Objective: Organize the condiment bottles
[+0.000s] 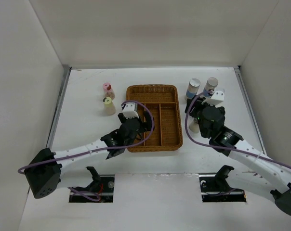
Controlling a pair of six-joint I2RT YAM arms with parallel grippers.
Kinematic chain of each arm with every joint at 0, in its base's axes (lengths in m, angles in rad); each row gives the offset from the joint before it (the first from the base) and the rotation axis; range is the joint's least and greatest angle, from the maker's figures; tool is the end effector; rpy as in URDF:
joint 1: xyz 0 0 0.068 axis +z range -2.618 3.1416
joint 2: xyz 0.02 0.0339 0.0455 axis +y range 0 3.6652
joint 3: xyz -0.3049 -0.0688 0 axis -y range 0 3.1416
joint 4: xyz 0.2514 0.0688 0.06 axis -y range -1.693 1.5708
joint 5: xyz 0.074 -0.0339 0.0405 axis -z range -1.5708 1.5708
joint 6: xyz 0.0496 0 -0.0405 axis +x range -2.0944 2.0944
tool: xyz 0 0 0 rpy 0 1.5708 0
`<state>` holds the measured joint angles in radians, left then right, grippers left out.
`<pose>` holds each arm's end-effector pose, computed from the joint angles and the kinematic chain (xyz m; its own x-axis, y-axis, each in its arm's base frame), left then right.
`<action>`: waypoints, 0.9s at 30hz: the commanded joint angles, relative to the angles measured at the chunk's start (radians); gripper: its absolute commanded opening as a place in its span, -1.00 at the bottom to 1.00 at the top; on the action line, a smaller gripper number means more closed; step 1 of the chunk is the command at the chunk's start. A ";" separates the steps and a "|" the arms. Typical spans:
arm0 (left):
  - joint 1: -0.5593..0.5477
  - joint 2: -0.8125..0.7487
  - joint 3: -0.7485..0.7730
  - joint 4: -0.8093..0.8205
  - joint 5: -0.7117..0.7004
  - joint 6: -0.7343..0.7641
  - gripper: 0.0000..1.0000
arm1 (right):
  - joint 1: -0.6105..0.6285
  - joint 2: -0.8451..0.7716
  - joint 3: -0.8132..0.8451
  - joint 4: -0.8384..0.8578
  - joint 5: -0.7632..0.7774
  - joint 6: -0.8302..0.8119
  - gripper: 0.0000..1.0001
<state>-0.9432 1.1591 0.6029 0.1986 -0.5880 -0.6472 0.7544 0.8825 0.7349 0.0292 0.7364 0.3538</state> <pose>0.1697 -0.1871 0.2708 -0.3861 -0.3222 -0.8644 0.1700 0.8961 -0.4099 0.1640 0.1084 0.3583 -0.0882 0.2694 -0.9590 0.0097 0.9629 0.2696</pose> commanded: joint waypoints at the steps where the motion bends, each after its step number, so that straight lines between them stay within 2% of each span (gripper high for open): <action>1: -0.007 -0.038 -0.037 0.113 0.010 0.014 1.00 | 0.004 0.053 0.098 -0.015 -0.020 -0.042 0.23; 4: -0.013 -0.059 -0.074 0.172 0.025 0.018 1.00 | -0.007 0.111 0.170 -0.052 -0.034 -0.067 0.26; 5: -0.018 -0.074 -0.090 0.194 0.030 0.021 1.00 | -0.017 0.130 0.196 -0.064 -0.040 -0.078 0.18; 9: -0.027 -0.150 -0.184 0.326 0.034 0.066 1.00 | -0.097 0.197 0.290 -0.124 -0.068 -0.092 -0.47; 10: -0.029 -0.165 -0.201 0.353 0.030 0.075 1.00 | -0.118 0.211 0.316 -0.149 -0.077 -0.084 -0.59; 11: -0.032 -0.188 -0.221 0.383 0.025 0.084 1.00 | -0.138 0.229 0.346 -0.178 -0.087 -0.078 -0.67; 13: -0.033 -0.232 -0.259 0.433 0.021 0.109 1.00 | -0.196 0.280 0.411 -0.230 -0.110 -0.075 -0.69; 15: -0.035 -0.269 -0.302 0.479 0.004 0.112 1.00 | -0.255 0.350 0.472 -0.273 -0.138 -0.084 -0.52; 18: -0.038 -0.298 -0.341 0.531 -0.013 0.098 1.00 | -0.330 0.455 0.553 -0.299 -0.189 -0.095 0.15; 20: -0.035 -0.300 -0.350 0.539 -0.019 0.096 1.00 | -0.367 0.513 0.603 -0.308 -0.230 -0.099 0.46; 21: -0.035 -0.299 -0.353 0.541 -0.016 0.103 0.83 | -0.390 0.556 0.638 -0.310 -0.264 -0.099 0.59; 24: -0.038 -0.302 -0.362 0.545 -0.026 0.106 0.02 | -0.422 0.647 0.702 -0.325 -0.325 -0.098 0.72; 25: -0.036 -0.309 -0.367 0.548 -0.027 0.109 -0.13 | -0.431 0.674 0.718 -0.328 -0.339 -0.098 0.73; 27: -0.035 -0.323 -0.374 0.550 -0.038 0.112 -0.18 | -0.442 0.725 0.744 -0.339 -0.359 -0.101 0.77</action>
<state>-0.9756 0.8661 0.2417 0.6720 -0.6037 -0.5495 0.3225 1.5753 1.4097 -0.2817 0.4515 0.2604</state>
